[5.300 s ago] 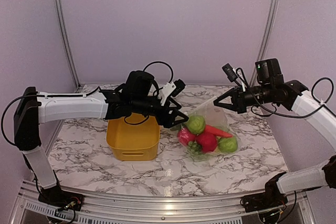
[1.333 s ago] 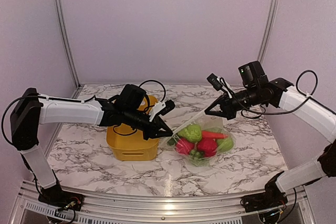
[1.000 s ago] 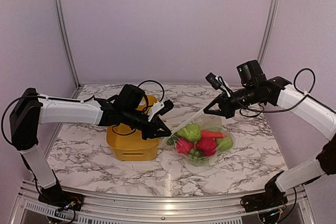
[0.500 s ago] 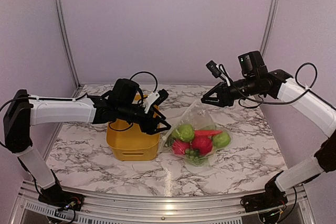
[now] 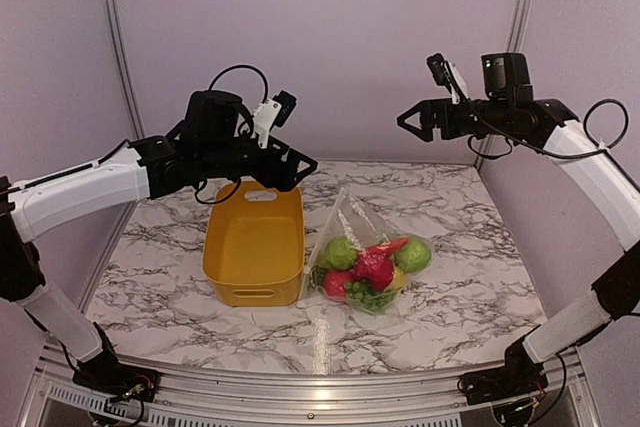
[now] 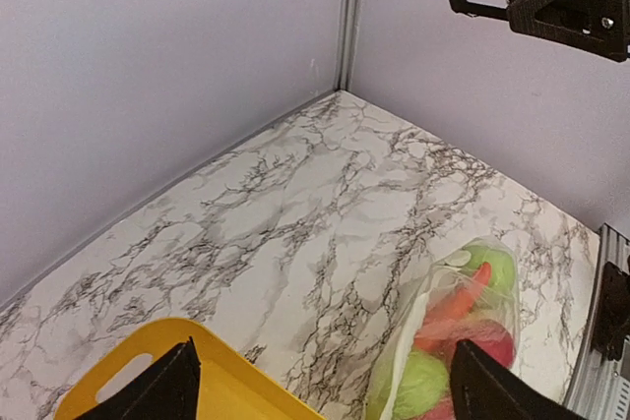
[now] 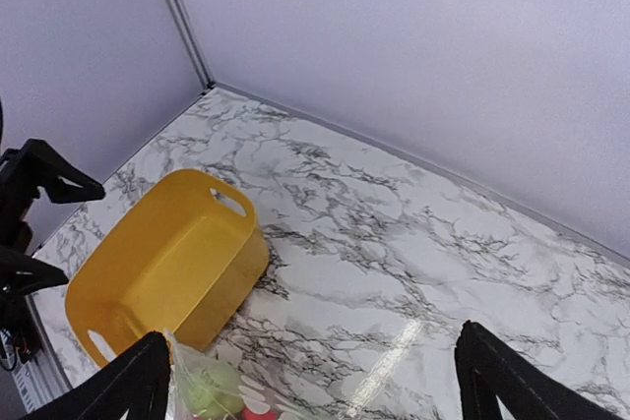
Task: Place the food in the zip-top bag and seal the zipper
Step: Pass from the right arm to the left
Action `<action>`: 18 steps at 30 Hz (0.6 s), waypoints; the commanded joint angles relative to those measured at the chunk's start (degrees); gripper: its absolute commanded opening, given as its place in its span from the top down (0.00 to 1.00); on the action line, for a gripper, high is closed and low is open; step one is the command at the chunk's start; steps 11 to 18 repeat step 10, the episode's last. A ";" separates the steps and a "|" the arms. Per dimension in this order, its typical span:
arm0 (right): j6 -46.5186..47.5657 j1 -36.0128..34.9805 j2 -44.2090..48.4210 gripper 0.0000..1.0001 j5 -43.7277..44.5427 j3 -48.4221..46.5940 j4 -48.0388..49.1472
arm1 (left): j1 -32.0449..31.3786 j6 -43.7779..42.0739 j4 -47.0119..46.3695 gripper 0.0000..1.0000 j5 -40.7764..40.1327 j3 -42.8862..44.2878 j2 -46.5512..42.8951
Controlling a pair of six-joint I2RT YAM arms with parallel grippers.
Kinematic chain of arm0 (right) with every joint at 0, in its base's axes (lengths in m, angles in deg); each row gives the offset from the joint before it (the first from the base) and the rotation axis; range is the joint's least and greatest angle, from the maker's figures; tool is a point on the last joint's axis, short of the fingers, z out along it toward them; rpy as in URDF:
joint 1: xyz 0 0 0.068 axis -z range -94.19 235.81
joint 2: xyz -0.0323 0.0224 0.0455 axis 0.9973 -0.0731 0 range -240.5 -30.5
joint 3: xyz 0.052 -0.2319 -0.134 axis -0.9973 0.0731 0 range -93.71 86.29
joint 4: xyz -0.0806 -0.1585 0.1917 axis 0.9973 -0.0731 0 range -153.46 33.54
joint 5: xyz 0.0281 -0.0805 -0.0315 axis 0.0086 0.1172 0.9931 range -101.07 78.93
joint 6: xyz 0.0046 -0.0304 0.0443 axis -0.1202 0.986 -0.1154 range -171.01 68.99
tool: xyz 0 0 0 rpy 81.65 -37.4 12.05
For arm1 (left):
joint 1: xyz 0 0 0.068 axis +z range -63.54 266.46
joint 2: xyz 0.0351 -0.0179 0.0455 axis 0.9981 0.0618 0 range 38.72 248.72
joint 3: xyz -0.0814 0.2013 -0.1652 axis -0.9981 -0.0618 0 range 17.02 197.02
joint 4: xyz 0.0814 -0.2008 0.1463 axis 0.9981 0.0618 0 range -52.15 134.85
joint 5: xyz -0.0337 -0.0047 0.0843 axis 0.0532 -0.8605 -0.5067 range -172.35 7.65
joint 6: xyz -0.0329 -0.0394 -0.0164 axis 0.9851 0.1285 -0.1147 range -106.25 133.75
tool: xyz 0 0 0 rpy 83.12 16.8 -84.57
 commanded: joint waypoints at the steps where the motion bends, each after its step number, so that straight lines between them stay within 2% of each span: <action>1: -7.44 1.04 2.52 0.02 23.65 -2.26 5.18 | 0.36 1.90 6.11 0.01 -14.72 1.70 -6.27; 6: -11.71 0.95 5.75 0.01 39.04 0.05 8.17 | 0.66 3.94 8.35 0.01 -26.28 0.49 -11.94; 10: -11.57 0.95 8.48 0.01 43.57 2.34 9.84 | 1.50 8.54 7.32 0.01 -36.34 -3.66 -17.88; 18: -11.57 0.95 8.48 0.01 43.57 2.34 9.84 | 1.50 8.54 7.32 0.01 -36.34 -3.66 -17.88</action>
